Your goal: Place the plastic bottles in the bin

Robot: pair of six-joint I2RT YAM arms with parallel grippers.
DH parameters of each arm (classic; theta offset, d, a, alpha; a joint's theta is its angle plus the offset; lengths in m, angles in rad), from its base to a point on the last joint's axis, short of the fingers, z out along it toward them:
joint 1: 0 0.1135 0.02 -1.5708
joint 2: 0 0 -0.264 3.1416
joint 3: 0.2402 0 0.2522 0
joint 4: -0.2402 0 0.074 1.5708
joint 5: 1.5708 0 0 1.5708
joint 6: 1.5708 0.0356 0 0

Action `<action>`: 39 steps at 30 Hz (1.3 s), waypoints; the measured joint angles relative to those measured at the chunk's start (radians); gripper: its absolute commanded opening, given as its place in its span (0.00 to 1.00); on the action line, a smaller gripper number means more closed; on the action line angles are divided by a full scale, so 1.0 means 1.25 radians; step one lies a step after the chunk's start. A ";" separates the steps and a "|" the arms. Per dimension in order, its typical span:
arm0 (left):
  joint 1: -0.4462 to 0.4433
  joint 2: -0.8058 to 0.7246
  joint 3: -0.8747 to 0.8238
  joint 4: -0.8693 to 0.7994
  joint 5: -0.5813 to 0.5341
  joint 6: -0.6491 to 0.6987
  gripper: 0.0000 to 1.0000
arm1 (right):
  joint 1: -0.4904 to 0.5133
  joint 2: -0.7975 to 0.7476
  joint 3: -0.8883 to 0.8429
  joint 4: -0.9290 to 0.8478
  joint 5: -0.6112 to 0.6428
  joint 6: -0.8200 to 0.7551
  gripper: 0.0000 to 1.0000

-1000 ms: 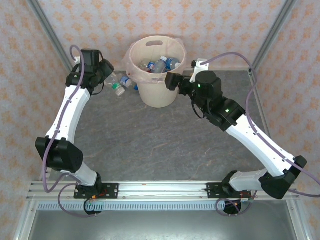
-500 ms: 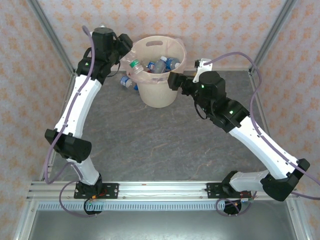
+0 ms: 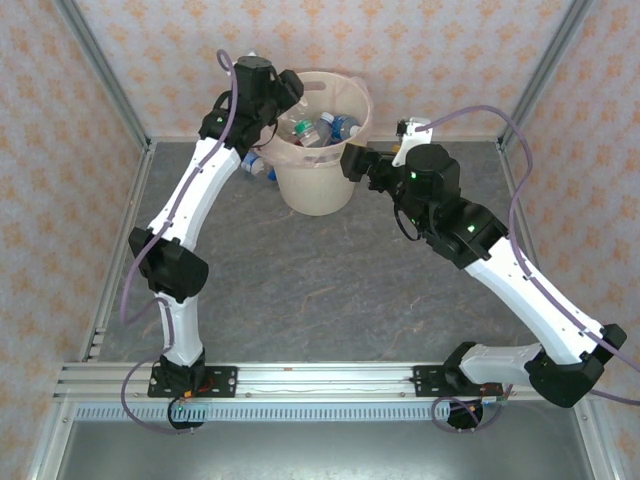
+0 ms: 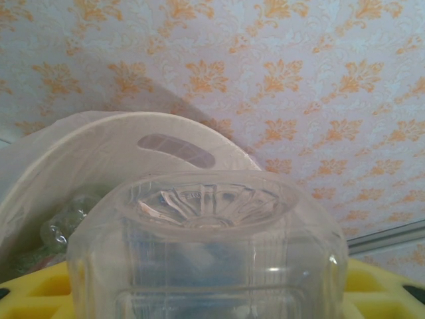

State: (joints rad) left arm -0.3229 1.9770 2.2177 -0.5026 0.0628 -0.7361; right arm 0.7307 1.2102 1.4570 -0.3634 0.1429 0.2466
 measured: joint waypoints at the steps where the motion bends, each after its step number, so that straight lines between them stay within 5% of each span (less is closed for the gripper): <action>1: 0.000 0.004 0.001 0.002 0.000 0.000 0.56 | 0.000 0.000 0.000 -0.001 0.000 0.001 1.00; 15: -0.004 0.023 0.004 0.052 -0.031 0.056 0.56 | 0.000 -0.034 -0.009 -0.006 0.009 0.003 1.00; 39: -0.030 -0.047 -0.143 0.338 -0.102 0.415 0.54 | 0.000 -0.014 0.027 -0.033 0.013 0.003 1.00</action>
State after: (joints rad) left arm -0.3603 1.9182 2.0392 -0.0803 -0.0650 -0.2173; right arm 0.7307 1.1927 1.4910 -0.4049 0.1593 0.2508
